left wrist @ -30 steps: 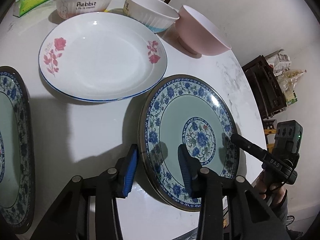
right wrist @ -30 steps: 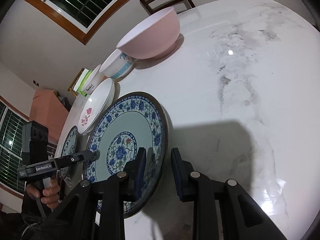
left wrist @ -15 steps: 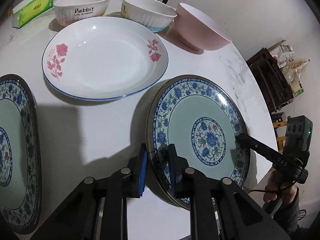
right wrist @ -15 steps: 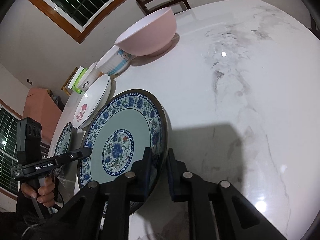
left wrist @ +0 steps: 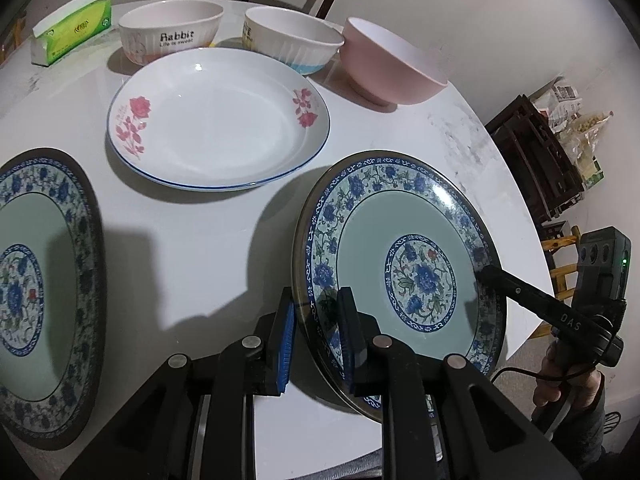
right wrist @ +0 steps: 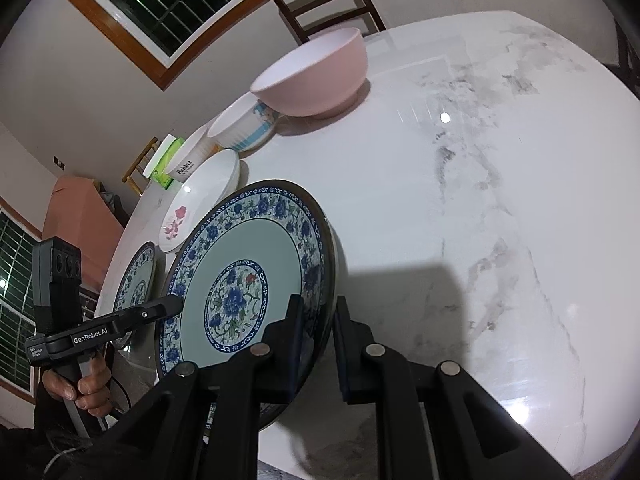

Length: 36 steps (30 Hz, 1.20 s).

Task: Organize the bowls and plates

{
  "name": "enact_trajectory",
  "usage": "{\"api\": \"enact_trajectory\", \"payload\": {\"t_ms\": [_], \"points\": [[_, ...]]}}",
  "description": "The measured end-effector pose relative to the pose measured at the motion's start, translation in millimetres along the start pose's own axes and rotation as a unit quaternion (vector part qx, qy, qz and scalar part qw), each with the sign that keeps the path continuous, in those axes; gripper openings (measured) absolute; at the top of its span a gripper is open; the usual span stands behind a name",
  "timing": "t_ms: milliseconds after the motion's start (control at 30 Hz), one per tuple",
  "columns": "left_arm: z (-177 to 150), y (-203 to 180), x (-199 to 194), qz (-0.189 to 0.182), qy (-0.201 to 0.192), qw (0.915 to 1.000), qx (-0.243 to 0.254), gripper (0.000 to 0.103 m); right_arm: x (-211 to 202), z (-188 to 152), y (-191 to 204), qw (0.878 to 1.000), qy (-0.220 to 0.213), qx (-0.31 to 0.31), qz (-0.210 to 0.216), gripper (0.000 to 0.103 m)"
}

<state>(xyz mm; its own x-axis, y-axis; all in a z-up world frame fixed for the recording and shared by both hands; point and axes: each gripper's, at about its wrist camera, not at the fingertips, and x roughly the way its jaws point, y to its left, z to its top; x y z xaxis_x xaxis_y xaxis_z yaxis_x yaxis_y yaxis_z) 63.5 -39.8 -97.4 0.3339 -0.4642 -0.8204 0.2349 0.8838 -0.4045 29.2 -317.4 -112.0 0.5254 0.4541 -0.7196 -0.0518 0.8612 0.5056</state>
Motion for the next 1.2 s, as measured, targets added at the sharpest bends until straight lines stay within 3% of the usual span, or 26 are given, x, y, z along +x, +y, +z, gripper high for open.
{"api": "enact_trajectory", "payload": {"t_ms": [300,600,933,1200], "points": [[-1.0,12.0,-28.5,0.005,-0.031,0.9995,-0.01,0.016,-1.0,6.9,34.2,0.999,-0.009,-0.029,0.012,0.015],[0.2,49.2,-69.4,0.029,-0.067,0.9967,-0.035,0.017,17.7,17.6,89.8,0.997,-0.006,-0.07,0.037,0.015],[-6.2,128.2,-127.0,0.086,-0.109,0.9864,-0.088,0.017,74.7,18.8,178.6,0.99,0.03,-0.115,0.08,0.015],[-25.7,188.9,-150.2,0.12,-0.118,0.9756,-0.141,0.018,121.9,9.7,225.7,0.984,0.075,-0.127,0.095,0.015]]}}
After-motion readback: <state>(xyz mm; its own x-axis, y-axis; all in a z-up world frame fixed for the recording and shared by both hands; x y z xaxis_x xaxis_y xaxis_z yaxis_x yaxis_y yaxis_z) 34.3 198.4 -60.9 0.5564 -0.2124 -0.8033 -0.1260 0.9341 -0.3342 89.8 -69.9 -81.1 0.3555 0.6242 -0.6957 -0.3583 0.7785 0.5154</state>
